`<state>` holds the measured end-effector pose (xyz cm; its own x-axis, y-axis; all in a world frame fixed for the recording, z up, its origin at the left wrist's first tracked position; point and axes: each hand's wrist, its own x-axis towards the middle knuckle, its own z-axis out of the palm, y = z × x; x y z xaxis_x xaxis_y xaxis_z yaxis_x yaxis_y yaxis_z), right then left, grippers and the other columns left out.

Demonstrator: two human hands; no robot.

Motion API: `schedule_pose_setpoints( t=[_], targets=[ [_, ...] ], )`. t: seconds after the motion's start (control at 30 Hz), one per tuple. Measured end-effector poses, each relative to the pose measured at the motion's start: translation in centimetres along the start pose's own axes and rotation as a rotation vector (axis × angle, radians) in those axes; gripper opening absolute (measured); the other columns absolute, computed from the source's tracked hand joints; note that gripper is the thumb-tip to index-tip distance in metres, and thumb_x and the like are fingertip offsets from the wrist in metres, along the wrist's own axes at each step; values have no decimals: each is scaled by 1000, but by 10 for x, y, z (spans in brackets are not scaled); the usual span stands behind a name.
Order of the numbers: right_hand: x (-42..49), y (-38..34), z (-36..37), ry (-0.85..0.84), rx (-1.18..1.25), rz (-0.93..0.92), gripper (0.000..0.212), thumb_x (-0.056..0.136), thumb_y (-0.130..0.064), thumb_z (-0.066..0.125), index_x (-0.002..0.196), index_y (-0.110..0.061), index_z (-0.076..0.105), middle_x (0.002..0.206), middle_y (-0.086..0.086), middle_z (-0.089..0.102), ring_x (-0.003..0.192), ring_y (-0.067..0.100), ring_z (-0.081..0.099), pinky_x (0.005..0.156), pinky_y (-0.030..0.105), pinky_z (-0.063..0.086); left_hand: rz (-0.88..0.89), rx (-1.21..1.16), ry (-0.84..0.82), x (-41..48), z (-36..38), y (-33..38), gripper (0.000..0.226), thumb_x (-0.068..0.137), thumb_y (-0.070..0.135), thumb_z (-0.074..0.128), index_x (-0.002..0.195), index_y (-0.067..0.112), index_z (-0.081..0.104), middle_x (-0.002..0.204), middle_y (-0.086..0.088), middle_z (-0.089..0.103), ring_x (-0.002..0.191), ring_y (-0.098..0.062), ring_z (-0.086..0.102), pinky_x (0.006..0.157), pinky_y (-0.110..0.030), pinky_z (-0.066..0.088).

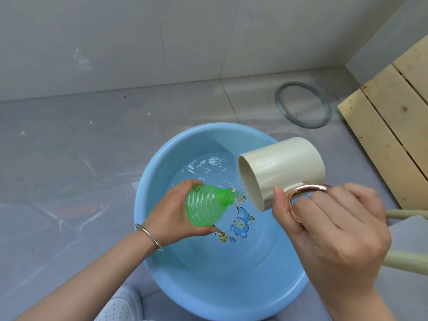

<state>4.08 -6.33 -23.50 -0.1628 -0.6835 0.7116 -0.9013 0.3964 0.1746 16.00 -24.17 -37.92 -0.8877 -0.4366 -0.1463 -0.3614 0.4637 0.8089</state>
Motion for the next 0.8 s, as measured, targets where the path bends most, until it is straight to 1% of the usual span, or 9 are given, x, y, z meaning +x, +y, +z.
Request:
schedule_pose_setpoints(
  t=[0.1, 0.2, 0.33, 0.43, 0.5, 0.57, 0.67, 0.73, 0.8],
  targets=[
    [-2, -1, 1, 16, 11, 11, 50, 87, -16, 67, 44, -12, 41, 44, 6, 36, 56, 23, 30, 61, 32, 31, -1, -9, 7, 0, 0, 1, 87, 44, 72, 74, 118, 37, 44, 112, 18, 54, 106, -7, 54, 92, -36, 48],
    [-6, 1, 8, 22, 73, 125, 50, 88, -17, 65, 44, -10, 44, 43, 4, 39, 57, 21, 28, 62, 30, 30, -2, -17, 2, 0, -1, 2, 88, 44, 72, 75, 119, 36, 45, 113, 19, 54, 106, -7, 54, 93, -35, 47],
    [-21, 11, 27, -75, 243, 540, 50, 88, -28, 61, 45, -8, 45, 47, -7, 27, 53, 18, 26, 61, 26, 26, -2, -40, 11, -2, -3, 3, 87, 45, 69, 76, 119, 34, 46, 112, 17, 55, 106, -5, 54, 94, -30, 46],
    [-38, 26, 43, -240, 454, 972, 58, 88, -43, 61, 46, -8, 41, 48, 4, 28, 49, 14, 22, 49, 23, 21, -5, -51, 24, -3, -7, 2, 88, 45, 70, 76, 119, 32, 47, 113, 17, 55, 106, -3, 54, 95, -26, 44],
    [-56, 32, 55, -327, 521, 1079, 58, 92, -42, 58, 46, -15, 35, 43, -1, 28, 47, 12, 22, 44, 23, 20, -17, -61, 35, -3, -11, 1, 90, 45, 70, 77, 121, 31, 47, 114, 18, 56, 107, -1, 54, 95, -25, 44],
    [-74, 32, 69, -421, 469, 1008, 52, 93, -44, 48, 53, -11, 46, 43, -4, 35, 47, 16, 31, 48, 24, 25, -31, -71, 54, -4, -16, 1, 90, 44, 69, 78, 120, 32, 48, 113, 19, 57, 106, -1, 55, 93, -22, 44],
    [-99, 27, 92, -526, 242, 725, 40, 91, -35, 43, 60, -11, 50, 52, 2, 48, 56, 31, 46, 64, 35, 29, -46, -97, 76, -7, -27, 5, 88, 42, 69, 77, 117, 34, 48, 109, 21, 58, 103, 5, 55, 87, -8, 39],
    [-109, 22, 103, -548, 107, 574, 38, 91, -34, 42, 59, -15, 50, 52, 2, 49, 55, 30, 49, 65, 35, 27, -50, -129, 91, -10, -34, 8, 84, 42, 68, 77, 114, 35, 49, 107, 23, 59, 101, 9, 54, 82, -1, 37],
    [-114, 14, 112, -553, 18, 466, 37, 90, -32, 40, 59, -16, 52, 52, 1, 50, 55, 28, 51, 67, 34, 28, -51, -166, 103, -13, -40, 11, 82, 42, 65, 78, 112, 34, 51, 105, 22, 61, 99, 8, 56, 80, -1, 38]
  ],
)
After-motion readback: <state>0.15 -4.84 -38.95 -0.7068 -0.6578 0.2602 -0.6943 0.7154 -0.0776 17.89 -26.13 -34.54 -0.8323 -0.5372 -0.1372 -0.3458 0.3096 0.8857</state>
